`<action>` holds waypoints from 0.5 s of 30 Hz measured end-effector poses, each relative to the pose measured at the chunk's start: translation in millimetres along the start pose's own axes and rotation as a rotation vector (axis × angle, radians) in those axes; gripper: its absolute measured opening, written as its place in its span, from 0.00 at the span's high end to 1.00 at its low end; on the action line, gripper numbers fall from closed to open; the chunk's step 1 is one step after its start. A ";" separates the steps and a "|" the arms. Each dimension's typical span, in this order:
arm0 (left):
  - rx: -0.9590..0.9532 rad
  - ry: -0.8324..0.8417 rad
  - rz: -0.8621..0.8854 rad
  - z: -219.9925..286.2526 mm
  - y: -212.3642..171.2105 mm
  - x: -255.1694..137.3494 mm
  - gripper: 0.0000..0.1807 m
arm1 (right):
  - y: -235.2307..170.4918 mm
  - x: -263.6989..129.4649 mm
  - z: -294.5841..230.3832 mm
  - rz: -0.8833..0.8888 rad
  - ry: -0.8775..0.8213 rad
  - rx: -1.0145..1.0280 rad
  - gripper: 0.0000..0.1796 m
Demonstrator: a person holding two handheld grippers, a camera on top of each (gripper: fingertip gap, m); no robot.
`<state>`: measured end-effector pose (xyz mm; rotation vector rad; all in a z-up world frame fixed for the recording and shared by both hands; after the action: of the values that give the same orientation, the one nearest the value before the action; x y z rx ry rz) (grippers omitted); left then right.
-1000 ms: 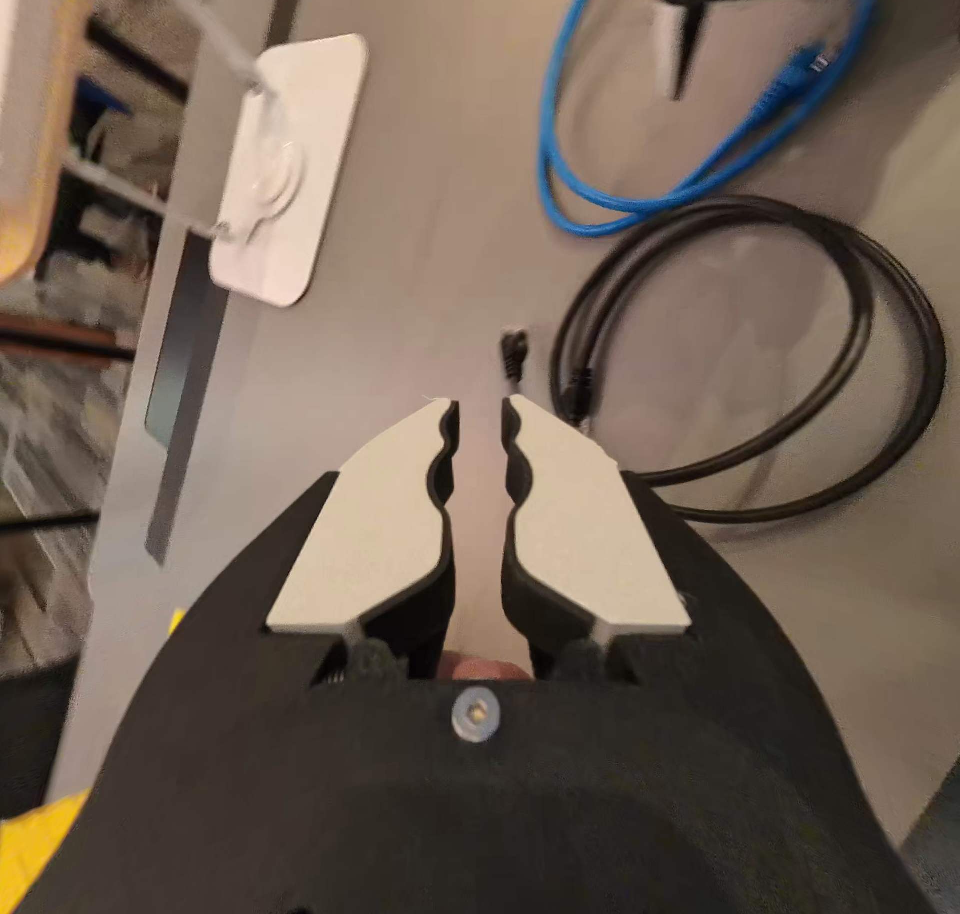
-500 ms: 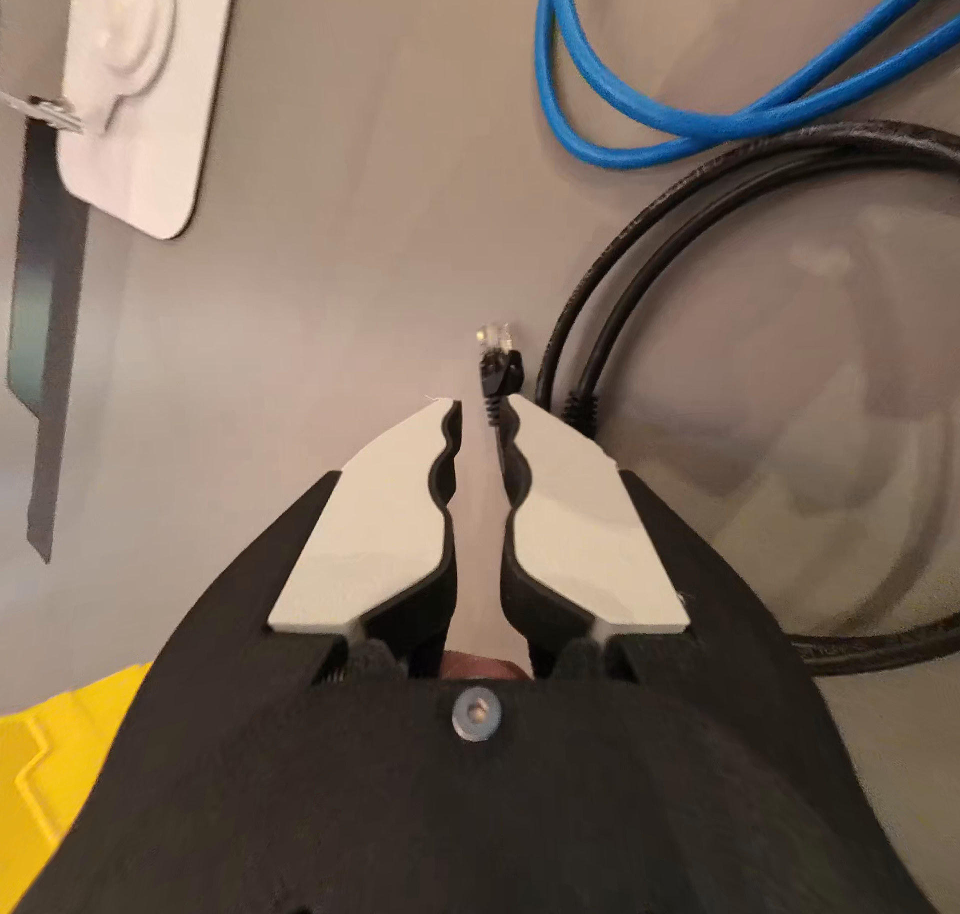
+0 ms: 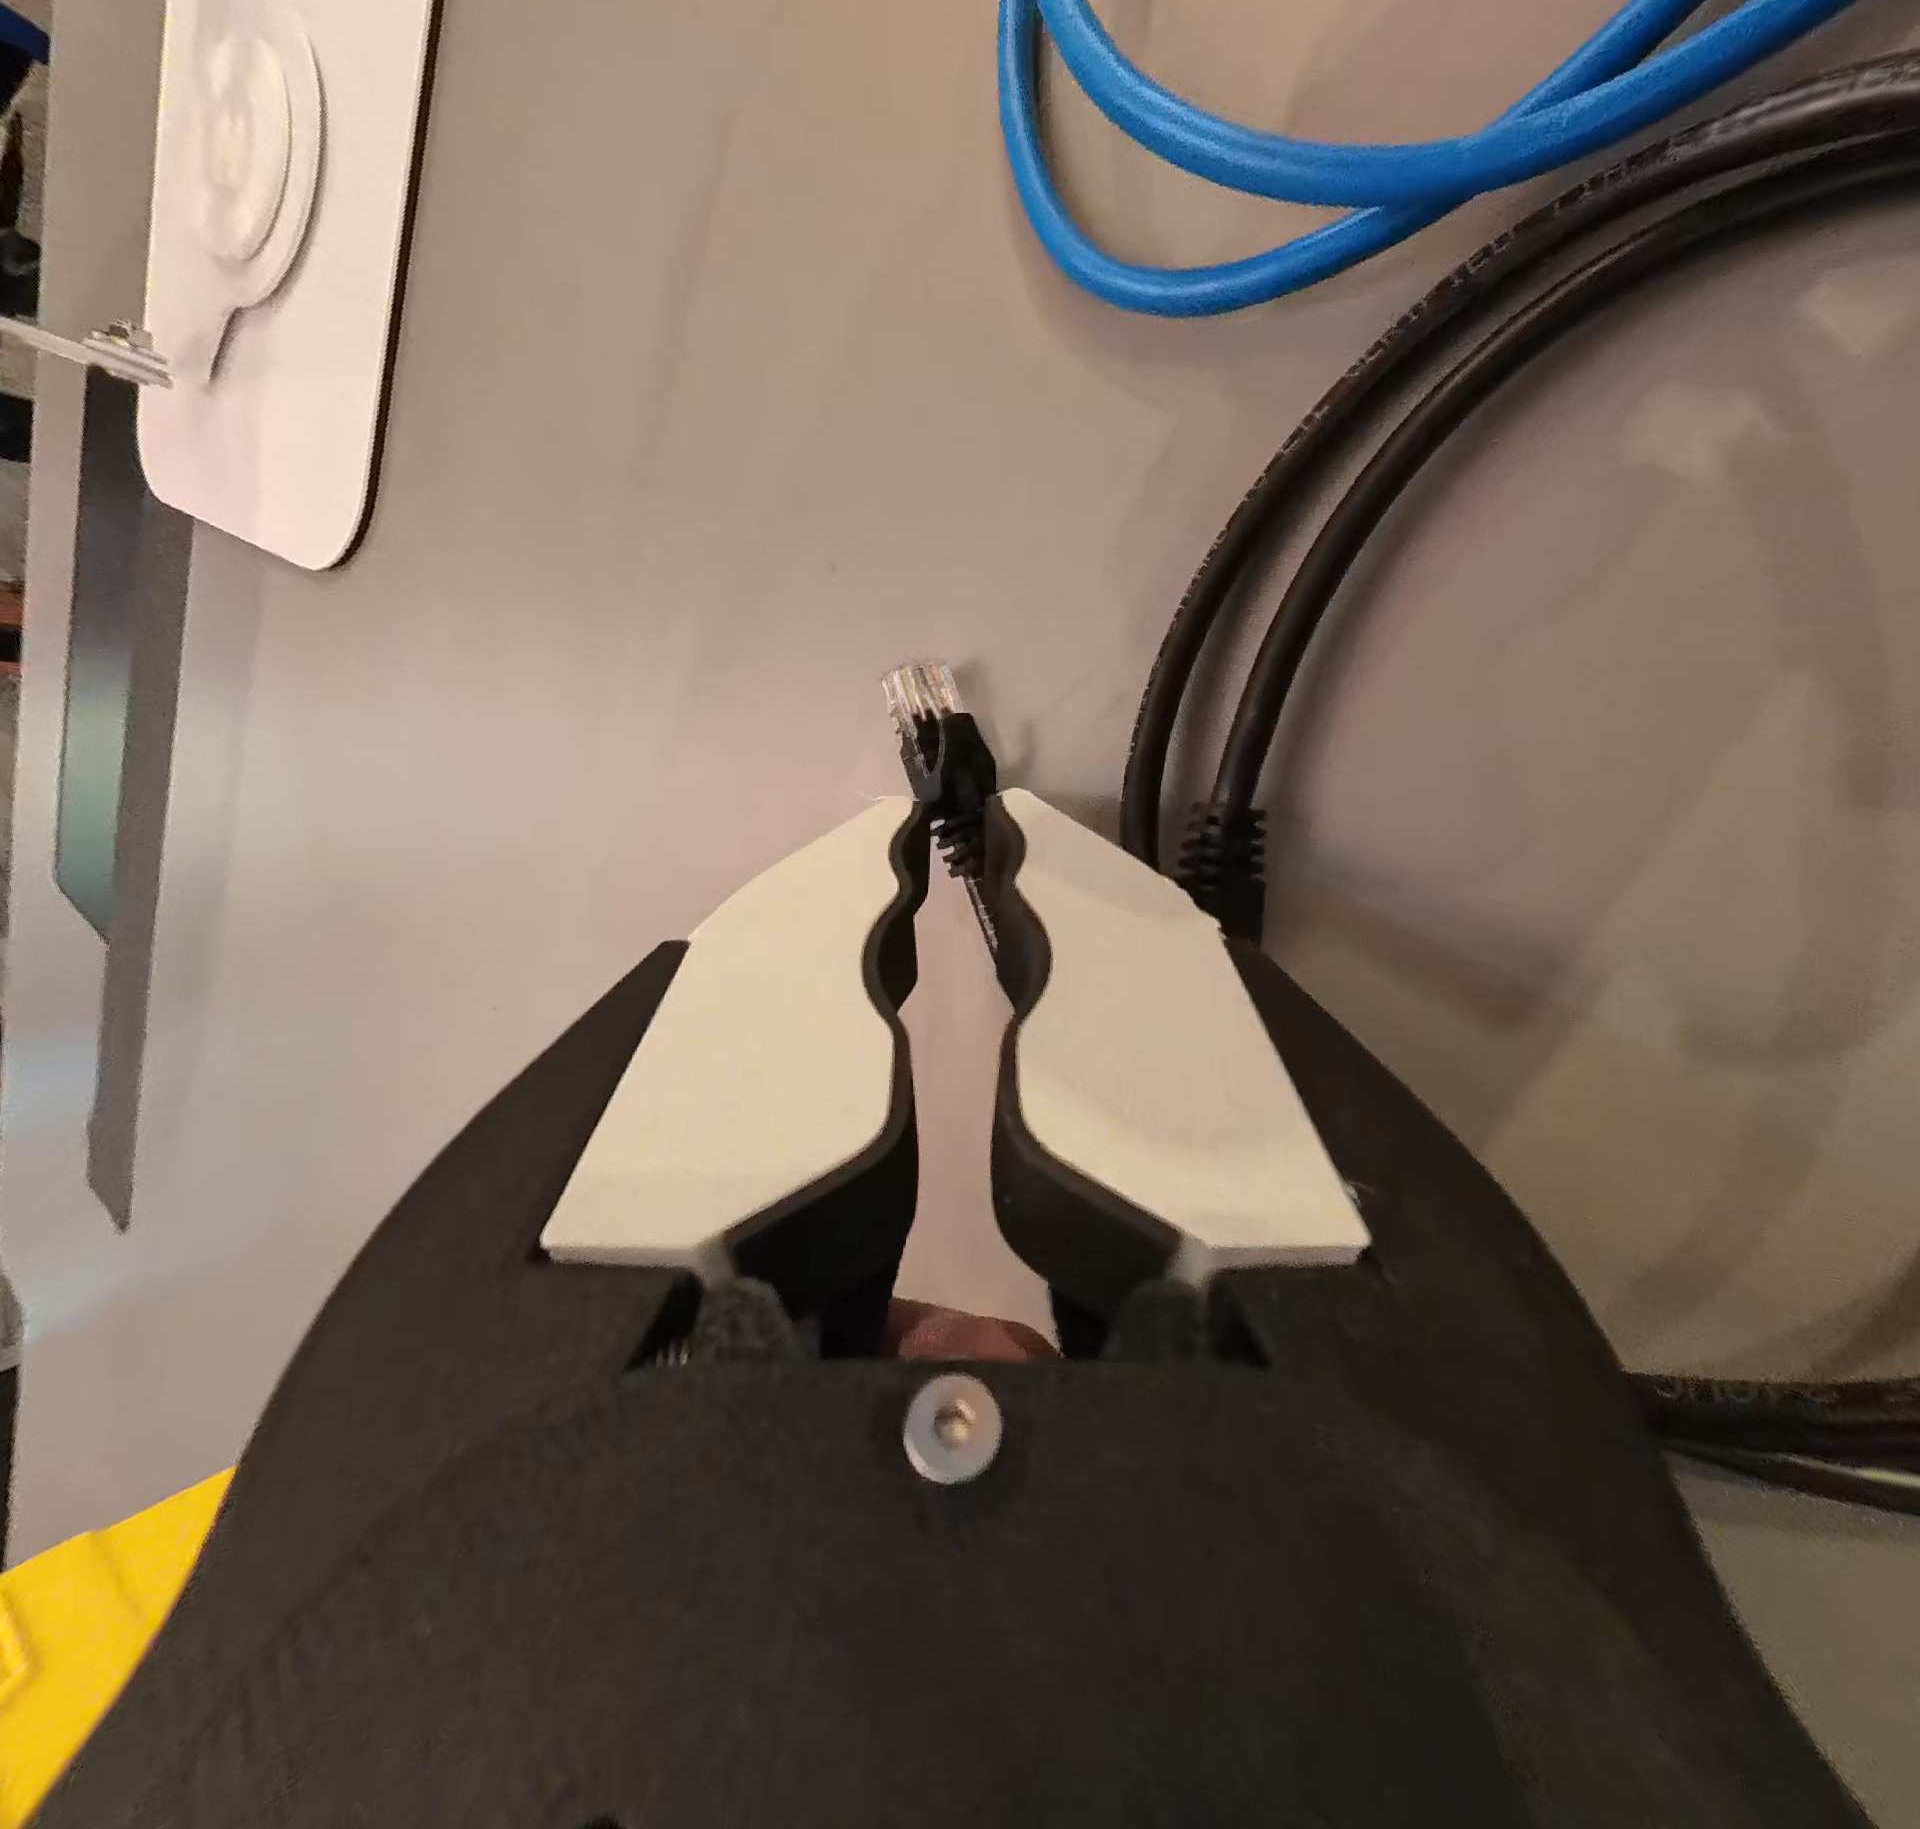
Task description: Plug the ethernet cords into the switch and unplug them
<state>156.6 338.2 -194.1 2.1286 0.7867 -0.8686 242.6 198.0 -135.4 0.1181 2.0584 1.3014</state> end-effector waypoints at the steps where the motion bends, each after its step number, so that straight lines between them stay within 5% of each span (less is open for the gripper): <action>1: -0.011 -0.004 0.011 -0.2 -0.7 0.1 0.94 | 0.6 -0.1 -0.5 0.001 0.000 -0.002 0.61; 15: -0.203 -0.061 0.052 -2.5 -6.1 3.9 0.92 | 2.6 -1.1 -1.6 0.008 0.000 -0.007 0.61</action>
<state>155.3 344.7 -198.0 1.9273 0.7517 -0.7871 241.8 197.6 -132.3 0.1236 2.0554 1.3136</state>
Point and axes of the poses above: each gripper's, where its closed fingertips meet, x out along the fingers, y out of its top, z = x × y across the jaws, the point moved 4 cm from there along -x, back along the fingers, and after that the axes turned 8 degrees about x, right-handed, at the moved point
